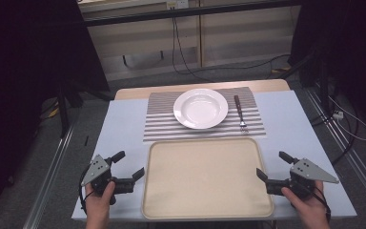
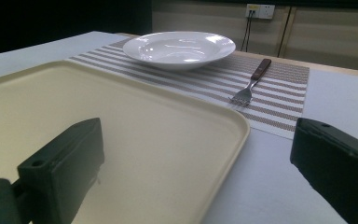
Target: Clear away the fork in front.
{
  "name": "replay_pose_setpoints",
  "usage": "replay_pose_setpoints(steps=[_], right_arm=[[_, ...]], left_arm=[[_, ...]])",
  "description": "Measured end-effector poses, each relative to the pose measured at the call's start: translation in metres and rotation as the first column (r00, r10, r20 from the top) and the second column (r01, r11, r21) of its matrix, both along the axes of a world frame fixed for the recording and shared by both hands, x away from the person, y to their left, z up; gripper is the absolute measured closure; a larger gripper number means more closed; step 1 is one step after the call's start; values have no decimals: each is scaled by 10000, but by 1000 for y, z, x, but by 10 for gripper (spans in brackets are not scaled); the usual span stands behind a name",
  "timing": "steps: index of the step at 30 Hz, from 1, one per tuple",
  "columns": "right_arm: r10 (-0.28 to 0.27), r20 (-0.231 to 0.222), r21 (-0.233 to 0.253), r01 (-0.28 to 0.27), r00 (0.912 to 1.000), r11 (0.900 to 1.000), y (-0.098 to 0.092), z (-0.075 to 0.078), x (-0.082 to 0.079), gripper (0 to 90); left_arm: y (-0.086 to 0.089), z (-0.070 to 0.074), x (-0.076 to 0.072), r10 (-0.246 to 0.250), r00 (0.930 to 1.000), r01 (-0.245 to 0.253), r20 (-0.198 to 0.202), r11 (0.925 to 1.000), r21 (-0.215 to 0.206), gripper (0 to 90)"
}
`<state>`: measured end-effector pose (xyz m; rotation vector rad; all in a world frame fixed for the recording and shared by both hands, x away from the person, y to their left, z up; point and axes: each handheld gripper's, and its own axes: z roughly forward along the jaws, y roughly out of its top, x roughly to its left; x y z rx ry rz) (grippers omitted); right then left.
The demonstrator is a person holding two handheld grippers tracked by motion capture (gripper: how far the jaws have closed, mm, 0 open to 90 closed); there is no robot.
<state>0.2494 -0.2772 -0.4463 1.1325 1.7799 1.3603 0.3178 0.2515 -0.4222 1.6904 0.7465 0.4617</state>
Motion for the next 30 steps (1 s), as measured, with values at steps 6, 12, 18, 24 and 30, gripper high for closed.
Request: replay_pose_setpoints(steps=[6,12,18,24,30], right_arm=[[-30,-198,-45,29,9998,10000,-1,-2,4,24],[-199,-208,-233,194,9996,9995,-2,2,14,25],[-427,-287,-508,412,9987,9979,-2,12,40,30],[-522,-479,-619,492,9975,9969,9,17,79,39],[-598,-659,-776,547,9960,9955,13,25,105,41]], left_arm=[[0,0,0,-15,10000,14,35,10000,17,22],[0,0,0,-42,10000,42,41,10000,-2,22],[1,0,0,-83,10000,83,49,10000,-16,22],[1,0,-1,-104,9999,104,-1,9998,-156,22],[4,-1,0,-78,10000,78,-9,9999,-138,22]])
